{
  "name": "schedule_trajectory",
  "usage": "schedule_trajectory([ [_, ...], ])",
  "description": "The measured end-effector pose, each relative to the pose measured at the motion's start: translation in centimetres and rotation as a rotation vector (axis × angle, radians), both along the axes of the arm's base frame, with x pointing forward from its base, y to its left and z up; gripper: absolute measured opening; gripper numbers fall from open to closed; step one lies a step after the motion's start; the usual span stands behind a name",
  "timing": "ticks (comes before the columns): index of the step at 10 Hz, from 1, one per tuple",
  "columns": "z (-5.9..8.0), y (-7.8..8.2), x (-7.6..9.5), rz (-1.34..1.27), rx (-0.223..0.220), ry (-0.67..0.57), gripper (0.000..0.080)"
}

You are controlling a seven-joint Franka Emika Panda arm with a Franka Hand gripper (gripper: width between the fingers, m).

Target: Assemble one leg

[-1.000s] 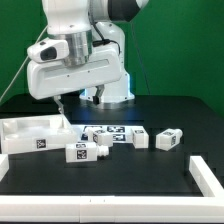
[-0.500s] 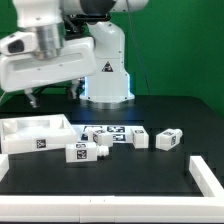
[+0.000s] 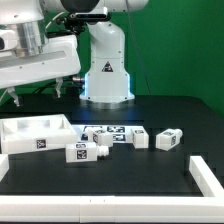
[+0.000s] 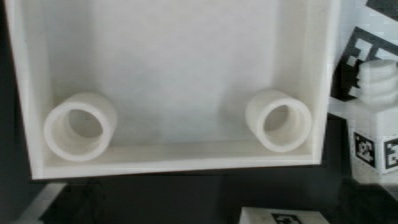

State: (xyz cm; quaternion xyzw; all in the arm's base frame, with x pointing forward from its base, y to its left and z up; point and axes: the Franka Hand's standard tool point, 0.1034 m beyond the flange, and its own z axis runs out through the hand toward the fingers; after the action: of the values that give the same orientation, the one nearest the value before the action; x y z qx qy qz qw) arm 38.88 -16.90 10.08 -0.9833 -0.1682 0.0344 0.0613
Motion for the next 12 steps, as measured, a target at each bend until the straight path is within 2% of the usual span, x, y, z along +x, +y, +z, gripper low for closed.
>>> schedule_trajectory([
  [1, -0.2, -0.3, -0.2, 0.016, 0.006, 0.0, 0.0649],
  [2, -1.6, -2.2, -0.8, 0.03, 0.01, 0.004, 0.0649],
  [3, -2.8, -4.0, -0.9, 0.044, -0.02, -0.017, 0.0649],
  [4, -3.4, -4.8, -1.1, 0.086, -0.027, -0.031, 0.0649],
  [5, -3.6, -5.3, -1.3, 0.076, -0.02, -0.026, 0.0649],
  [9, -4.0, -5.5, -1.3, 0.084, -0.02, -0.022, 0.0649],
  [10, -5.2, -6.9, -1.3, 0.075, -0.024, -0.008, 0.0649],
  [12, -7.1, -8.1, -1.1, 0.082, -0.038, 0.001, 0.0649],
])
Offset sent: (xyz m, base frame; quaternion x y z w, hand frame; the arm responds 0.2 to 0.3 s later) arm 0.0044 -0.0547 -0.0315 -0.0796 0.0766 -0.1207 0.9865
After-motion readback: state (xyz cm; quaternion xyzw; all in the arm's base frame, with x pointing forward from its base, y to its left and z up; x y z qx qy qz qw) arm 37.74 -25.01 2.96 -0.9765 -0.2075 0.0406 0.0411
